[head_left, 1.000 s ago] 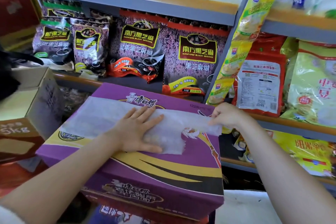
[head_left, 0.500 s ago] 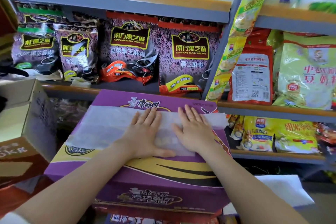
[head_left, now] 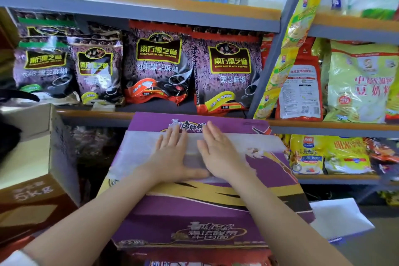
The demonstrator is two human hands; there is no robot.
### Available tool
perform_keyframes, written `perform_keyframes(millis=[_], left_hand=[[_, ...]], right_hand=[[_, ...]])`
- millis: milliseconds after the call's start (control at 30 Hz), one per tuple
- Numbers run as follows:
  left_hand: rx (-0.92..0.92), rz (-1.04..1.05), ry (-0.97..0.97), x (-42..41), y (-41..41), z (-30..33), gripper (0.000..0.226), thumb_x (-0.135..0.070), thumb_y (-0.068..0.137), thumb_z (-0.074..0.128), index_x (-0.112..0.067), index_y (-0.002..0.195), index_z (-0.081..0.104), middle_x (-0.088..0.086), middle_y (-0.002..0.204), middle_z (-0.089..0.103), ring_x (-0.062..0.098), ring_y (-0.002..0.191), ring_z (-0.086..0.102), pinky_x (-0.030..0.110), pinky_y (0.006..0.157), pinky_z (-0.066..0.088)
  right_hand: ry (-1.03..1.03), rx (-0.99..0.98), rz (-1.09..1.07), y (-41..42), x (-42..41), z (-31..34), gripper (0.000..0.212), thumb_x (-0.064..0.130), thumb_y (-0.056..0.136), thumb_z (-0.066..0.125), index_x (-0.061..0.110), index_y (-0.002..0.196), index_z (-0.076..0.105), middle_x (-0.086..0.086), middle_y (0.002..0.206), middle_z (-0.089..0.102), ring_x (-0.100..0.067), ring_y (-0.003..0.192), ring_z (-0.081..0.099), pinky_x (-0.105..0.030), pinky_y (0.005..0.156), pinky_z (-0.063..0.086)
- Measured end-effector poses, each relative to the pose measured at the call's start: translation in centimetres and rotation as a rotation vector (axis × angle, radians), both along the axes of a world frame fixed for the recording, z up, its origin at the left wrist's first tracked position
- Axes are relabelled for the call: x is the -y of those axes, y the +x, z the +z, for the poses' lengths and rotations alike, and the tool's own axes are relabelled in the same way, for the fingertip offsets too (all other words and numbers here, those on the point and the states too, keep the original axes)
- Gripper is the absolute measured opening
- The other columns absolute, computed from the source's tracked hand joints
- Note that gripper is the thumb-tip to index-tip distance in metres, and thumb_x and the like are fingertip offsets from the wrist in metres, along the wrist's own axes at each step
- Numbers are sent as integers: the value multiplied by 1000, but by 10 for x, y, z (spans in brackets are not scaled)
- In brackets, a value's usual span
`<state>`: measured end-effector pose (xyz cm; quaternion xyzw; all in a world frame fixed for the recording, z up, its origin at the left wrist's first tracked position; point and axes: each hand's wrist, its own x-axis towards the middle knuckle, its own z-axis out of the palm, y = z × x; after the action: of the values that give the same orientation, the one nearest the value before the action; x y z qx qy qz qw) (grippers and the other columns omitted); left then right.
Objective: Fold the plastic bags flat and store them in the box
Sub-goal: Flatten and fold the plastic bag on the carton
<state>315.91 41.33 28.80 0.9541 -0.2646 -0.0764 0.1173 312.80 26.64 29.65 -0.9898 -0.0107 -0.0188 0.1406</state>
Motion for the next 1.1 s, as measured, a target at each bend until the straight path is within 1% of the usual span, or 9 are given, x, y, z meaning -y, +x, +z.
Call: perform_keyframes(millis=[100,200,233,600,733,833,967,1033,1100], left_hand=[[23,-76,-58,-26,7,-2,122,-85,50,11,-11,148,4,8,155,-13,21,144,-6,32,115,-1],[106,-52,68,-60,8,-7,130,-90,40,-23,-23,148,5,5,156,-7,19,144,-3,30,114,-3],[110,-18,84,-67,7,-7,132,-89,36,-27,-26,148,2,6,156,-8,20,144,-4,31,115,-3],[138,123,112,-88,4,-5,140,-95,34,-17,-16,149,1,4,157,-6,15,144,-5,35,116,-1],[271,21,123,-75,-5,-1,135,-84,40,-33,-18,148,13,4,157,5,18,144,0,34,115,-3],[214,-138,28,-46,-29,1,128,-81,46,-33,-22,146,20,2,156,10,17,144,8,27,115,0],[174,-247,-56,4,-59,4,104,-81,64,-7,-23,146,20,1,156,10,16,143,11,25,114,5],[183,-245,-52,21,-70,5,100,-76,65,-3,-23,146,20,1,157,9,17,143,10,26,114,6],[189,-230,-65,32,-81,4,100,-78,65,3,-21,144,26,4,155,17,20,141,18,30,114,13]], right_hand=[[-116,-58,-11,6,-8,-15,58,42,100,19,17,150,4,0,159,-3,-17,146,-1,-36,117,0],[-151,-111,-47,6,3,-17,59,47,99,15,23,150,0,1,159,-5,-16,146,-4,-37,117,-1],[-159,-121,-63,5,5,-17,60,49,98,14,23,150,0,1,159,-5,-17,146,-4,-37,117,-1],[-201,-161,-249,-5,50,-15,62,50,98,13,20,150,0,1,159,-4,-16,146,-3,-39,117,1],[-199,-207,-237,-7,75,-8,55,46,99,12,27,150,4,3,159,-1,-18,146,0,-42,116,1],[-266,-115,-194,-4,85,2,48,41,100,18,29,147,21,0,155,20,-28,140,19,-42,114,9],[-321,-137,-174,5,97,20,45,47,93,38,22,130,45,-7,132,47,-31,123,38,-42,104,24],[-259,-195,-153,6,103,26,37,56,86,48,21,93,57,-4,96,58,-29,103,46,-40,90,30],[-194,-237,-65,0,106,30,47,57,83,55,19,58,41,0,61,41,-22,71,41,-34,67,28]])
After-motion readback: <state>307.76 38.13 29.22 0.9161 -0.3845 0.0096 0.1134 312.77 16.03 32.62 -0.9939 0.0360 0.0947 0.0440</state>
